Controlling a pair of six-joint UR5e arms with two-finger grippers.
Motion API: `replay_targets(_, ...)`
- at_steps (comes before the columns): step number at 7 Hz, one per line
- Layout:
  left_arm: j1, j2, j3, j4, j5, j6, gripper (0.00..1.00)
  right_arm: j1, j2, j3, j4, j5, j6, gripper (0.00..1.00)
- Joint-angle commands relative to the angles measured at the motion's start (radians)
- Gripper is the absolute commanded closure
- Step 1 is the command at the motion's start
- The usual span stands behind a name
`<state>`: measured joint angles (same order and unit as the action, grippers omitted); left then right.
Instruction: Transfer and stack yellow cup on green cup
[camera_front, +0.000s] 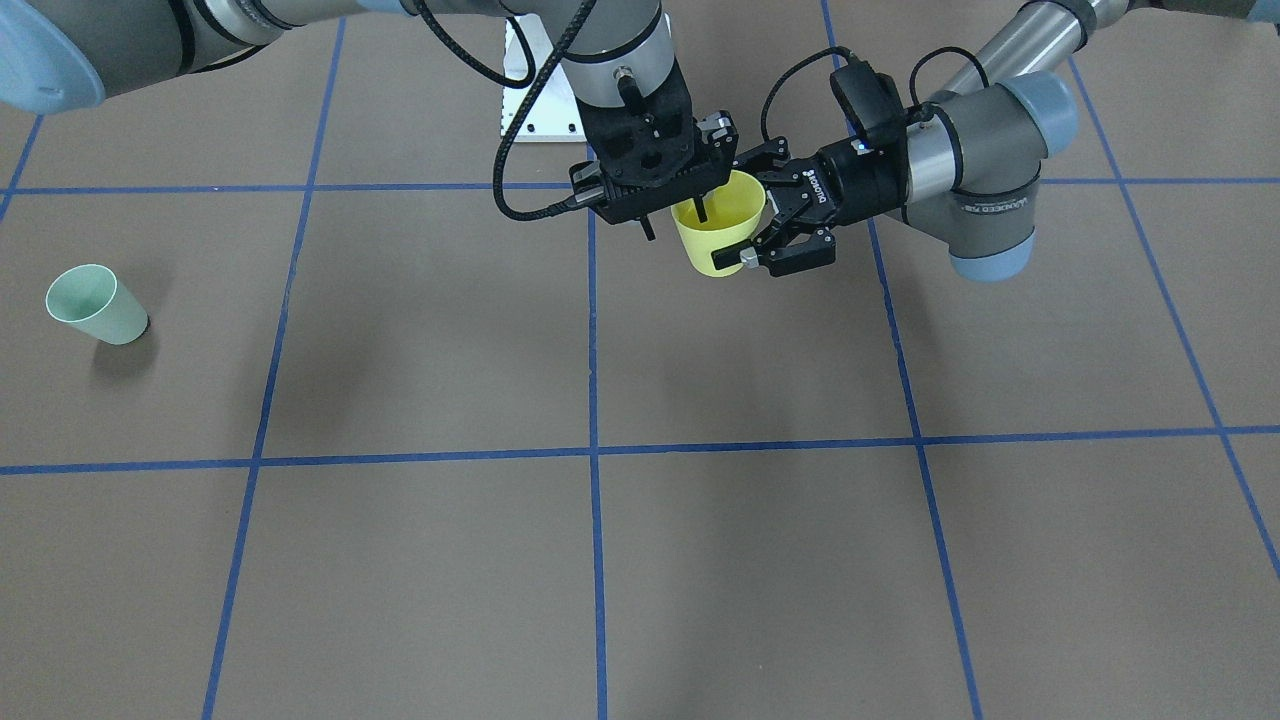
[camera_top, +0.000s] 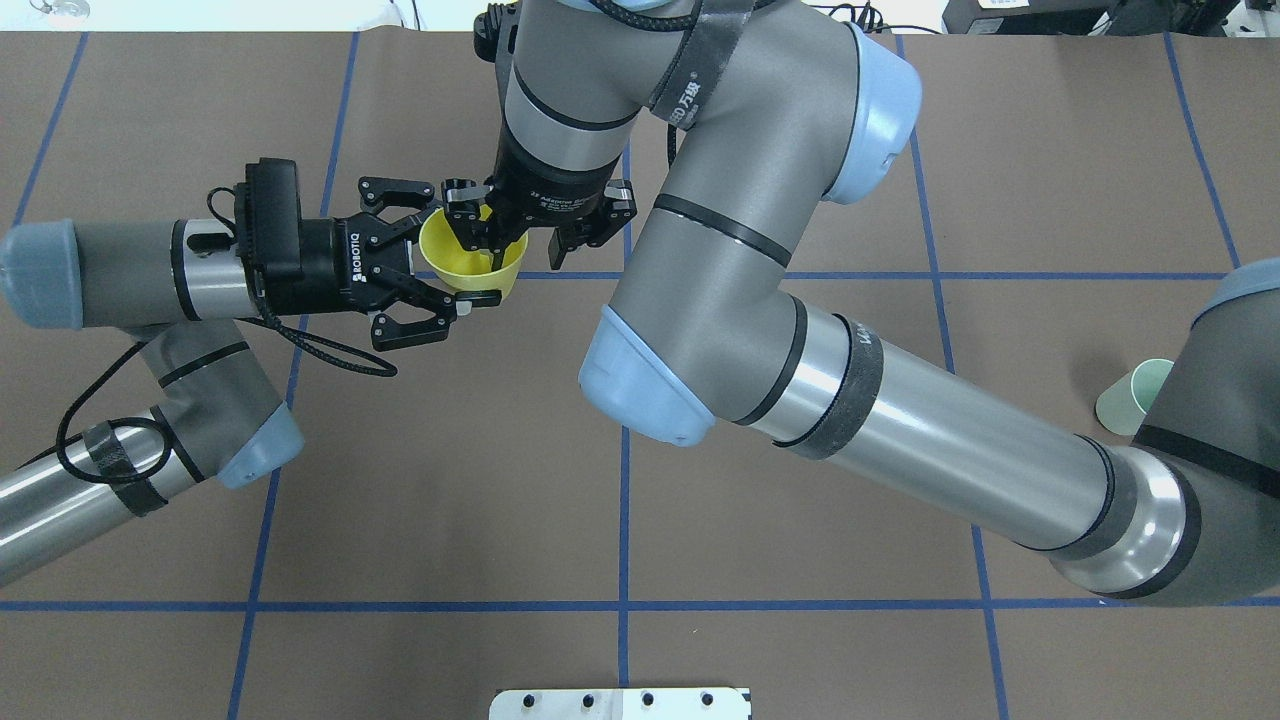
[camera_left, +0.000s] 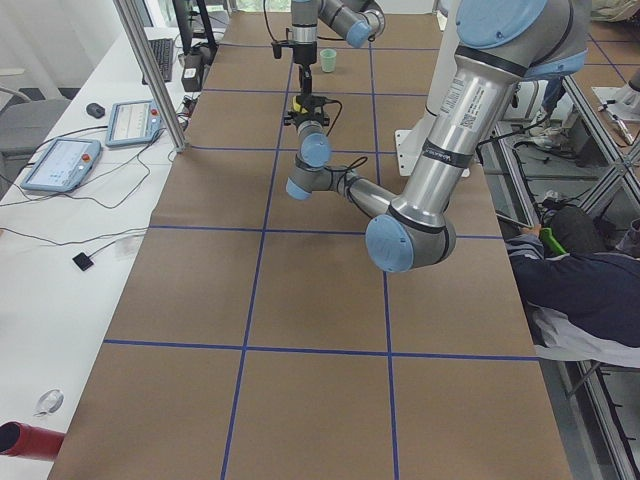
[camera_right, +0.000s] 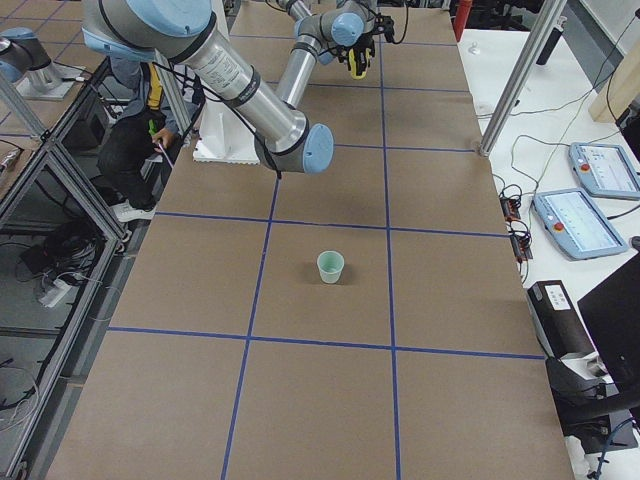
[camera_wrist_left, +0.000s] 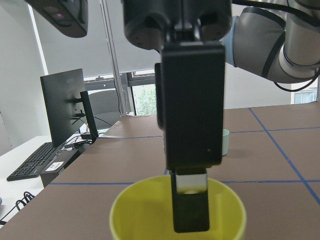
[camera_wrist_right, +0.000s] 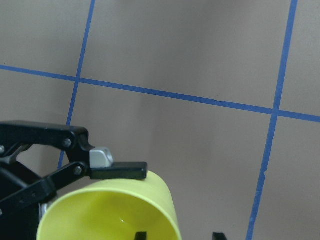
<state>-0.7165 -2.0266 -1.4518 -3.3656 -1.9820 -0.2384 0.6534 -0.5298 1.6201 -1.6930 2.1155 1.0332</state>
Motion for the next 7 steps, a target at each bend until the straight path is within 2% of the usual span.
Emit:
replay_targets(1, 0.002, 0.002, 0.001, -0.001, 0.000, 0.014, 0.76, 0.000, 0.002, 0.003, -0.001, 0.006, 0.004, 0.45)
replay_targets(2, 0.003, 0.003, 0.001, -0.003, 0.000, 0.027, 0.76, -0.001, 0.002, 0.003, -0.001, 0.014, 0.007, 0.47)
replay_targets(3, 0.005, 0.003, 0.002, -0.002, 0.000, 0.036, 0.76, -0.001, 0.002, 0.003, -0.001, 0.014, 0.007, 0.56)
replay_targets(4, 0.005, 0.003, 0.002, -0.001, 0.000, 0.036, 0.76, -0.001, 0.002, 0.004, -0.001, 0.014, 0.008, 0.74)
replay_targets(5, 0.005, 0.003, 0.002, -0.003, -0.001, 0.037, 0.71, -0.001, 0.004, 0.004, -0.001, 0.011, 0.008, 1.00)
replay_targets(6, 0.005, 0.003, 0.001, -0.003, -0.001, 0.039, 0.57, 0.000, 0.004, 0.003, -0.001, 0.008, 0.010, 1.00)
replay_targets(7, 0.005, 0.003, 0.001, -0.003, -0.001, 0.042, 0.19, 0.002, 0.004, 0.001, -0.002, 0.006, 0.014, 1.00)
